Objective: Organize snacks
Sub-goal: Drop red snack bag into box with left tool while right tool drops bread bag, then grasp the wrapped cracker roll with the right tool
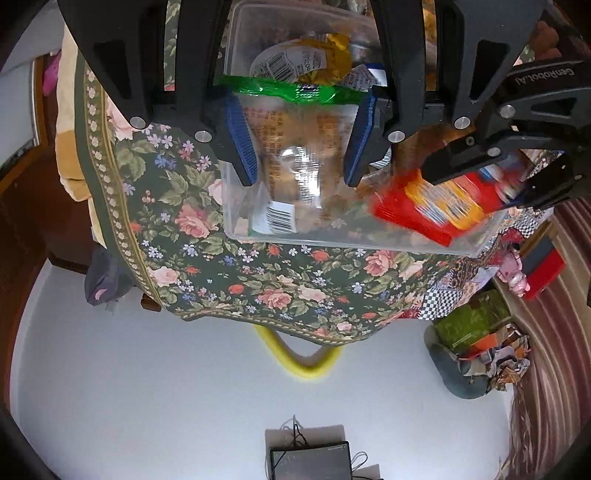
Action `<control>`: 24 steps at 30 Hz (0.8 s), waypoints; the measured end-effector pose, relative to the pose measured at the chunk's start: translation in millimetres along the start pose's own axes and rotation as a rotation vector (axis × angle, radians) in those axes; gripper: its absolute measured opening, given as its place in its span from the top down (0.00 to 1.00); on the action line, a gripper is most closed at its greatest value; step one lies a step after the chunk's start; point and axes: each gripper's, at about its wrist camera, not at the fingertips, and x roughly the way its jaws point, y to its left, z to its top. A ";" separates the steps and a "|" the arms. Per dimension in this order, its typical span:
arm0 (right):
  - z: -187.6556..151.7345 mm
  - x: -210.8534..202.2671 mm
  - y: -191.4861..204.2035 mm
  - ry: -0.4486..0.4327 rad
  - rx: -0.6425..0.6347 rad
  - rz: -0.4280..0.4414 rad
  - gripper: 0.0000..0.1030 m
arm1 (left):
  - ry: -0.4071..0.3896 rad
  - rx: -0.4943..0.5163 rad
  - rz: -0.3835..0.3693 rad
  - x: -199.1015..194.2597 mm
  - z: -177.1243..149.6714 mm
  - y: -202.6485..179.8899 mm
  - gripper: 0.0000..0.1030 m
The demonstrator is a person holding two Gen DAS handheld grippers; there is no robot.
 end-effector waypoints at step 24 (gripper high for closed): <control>-82.5 -53.9 37.7 0.063 -0.137 0.176 0.37 | 0.002 0.051 -0.002 -90.0 -79.2 12.9 0.29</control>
